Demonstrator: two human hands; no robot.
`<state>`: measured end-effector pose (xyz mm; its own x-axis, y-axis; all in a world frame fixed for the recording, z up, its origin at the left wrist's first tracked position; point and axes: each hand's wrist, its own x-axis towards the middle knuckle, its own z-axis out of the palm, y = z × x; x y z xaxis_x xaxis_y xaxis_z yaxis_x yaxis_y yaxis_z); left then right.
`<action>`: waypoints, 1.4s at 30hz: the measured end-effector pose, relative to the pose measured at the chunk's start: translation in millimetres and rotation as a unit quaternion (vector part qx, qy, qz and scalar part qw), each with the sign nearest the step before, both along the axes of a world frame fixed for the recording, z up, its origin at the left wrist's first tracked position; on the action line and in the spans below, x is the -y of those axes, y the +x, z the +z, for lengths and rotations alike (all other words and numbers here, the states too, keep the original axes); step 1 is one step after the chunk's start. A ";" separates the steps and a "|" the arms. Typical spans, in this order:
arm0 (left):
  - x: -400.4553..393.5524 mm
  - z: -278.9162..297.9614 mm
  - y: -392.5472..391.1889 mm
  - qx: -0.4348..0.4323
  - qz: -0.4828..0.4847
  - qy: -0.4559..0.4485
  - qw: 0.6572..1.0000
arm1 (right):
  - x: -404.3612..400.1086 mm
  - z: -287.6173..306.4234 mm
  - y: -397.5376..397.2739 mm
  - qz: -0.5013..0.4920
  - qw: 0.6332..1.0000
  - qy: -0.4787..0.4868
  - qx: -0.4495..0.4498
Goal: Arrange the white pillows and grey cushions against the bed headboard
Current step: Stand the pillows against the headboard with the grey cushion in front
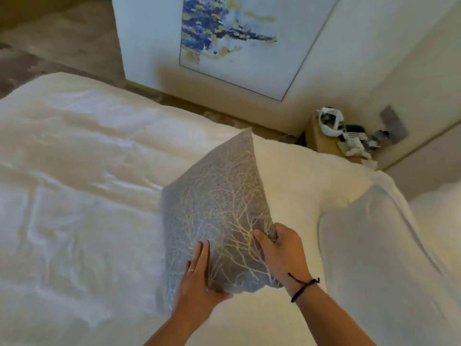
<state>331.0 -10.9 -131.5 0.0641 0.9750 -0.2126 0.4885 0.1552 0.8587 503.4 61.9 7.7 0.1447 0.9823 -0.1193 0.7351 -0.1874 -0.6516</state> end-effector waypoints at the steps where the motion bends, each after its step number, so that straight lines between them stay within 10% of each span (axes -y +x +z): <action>1: 0.9 7.2 29.7 0.027 -0.023 -0.007 0.999 | 7.6 8.9 30.8 -0.024 1.000 0.013 0.004; 16: 42.4 72.5 399.9 0.015 -0.337 -0.145 0.930 | 174.9 -14.6 420.9 -0.280 0.954 -0.026 0.105; 35: 73.2 93.7 387.5 -0.002 -0.250 -0.054 0.967 | 231.2 -23.5 426.9 -0.198 0.965 -0.025 0.173; 42: 116.8 90.8 400.1 0.026 -0.252 -0.033 0.967 | 298.2 -8.9 455.1 -0.137 0.928 -0.097 0.331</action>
